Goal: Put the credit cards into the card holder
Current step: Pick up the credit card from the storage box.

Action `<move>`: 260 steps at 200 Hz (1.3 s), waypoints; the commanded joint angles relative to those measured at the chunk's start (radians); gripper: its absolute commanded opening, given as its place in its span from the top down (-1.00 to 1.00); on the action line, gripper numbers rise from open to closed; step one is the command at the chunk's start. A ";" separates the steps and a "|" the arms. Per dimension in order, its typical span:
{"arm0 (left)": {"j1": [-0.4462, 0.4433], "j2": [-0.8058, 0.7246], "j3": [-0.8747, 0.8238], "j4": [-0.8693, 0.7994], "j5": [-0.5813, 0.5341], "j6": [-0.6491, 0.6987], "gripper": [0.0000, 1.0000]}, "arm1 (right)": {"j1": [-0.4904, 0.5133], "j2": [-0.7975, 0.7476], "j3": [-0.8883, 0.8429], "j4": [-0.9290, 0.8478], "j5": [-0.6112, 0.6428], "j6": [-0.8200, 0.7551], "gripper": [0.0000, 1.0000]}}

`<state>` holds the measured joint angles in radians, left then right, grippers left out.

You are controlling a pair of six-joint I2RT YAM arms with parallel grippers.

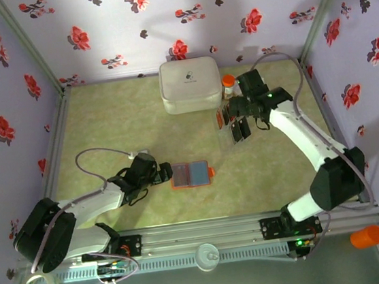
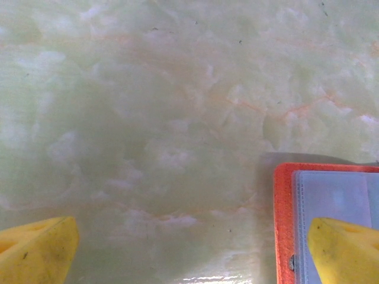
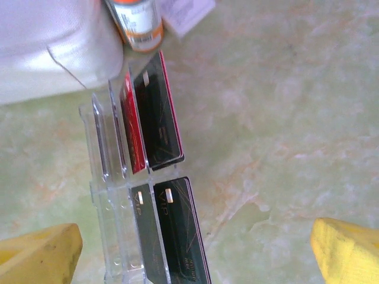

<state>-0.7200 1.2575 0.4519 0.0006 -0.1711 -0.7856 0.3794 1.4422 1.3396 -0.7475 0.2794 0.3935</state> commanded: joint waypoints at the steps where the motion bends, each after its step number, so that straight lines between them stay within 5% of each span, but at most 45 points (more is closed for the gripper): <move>1: -0.007 -0.006 0.010 0.023 0.006 0.021 -0.99 | -0.007 -0.058 -0.060 0.092 0.048 0.032 -0.99; 66: -0.007 -0.002 0.017 0.023 0.006 0.024 -0.99 | -0.007 -0.064 -0.113 0.121 -0.170 -0.078 -0.98; 113: -0.007 0.002 0.023 0.029 0.005 0.026 -0.99 | -0.005 0.066 -0.032 0.010 -0.225 -0.076 -0.53; 148: -0.008 0.001 0.023 0.030 0.006 0.027 -1.00 | -0.003 0.097 -0.040 0.004 -0.228 -0.055 -0.43; 235: -0.007 -0.006 0.015 0.038 0.005 0.023 -1.00 | -0.004 0.194 -0.010 -0.053 -0.210 -0.061 0.38; 260: -0.007 -0.007 0.016 0.038 0.006 0.024 -0.99 | -0.002 0.225 -0.002 -0.064 -0.193 -0.062 0.44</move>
<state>-0.7200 1.2575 0.4519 0.0204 -0.1711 -0.7822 0.3794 1.6409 1.3060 -0.7654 0.0528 0.3328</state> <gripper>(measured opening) 0.998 0.283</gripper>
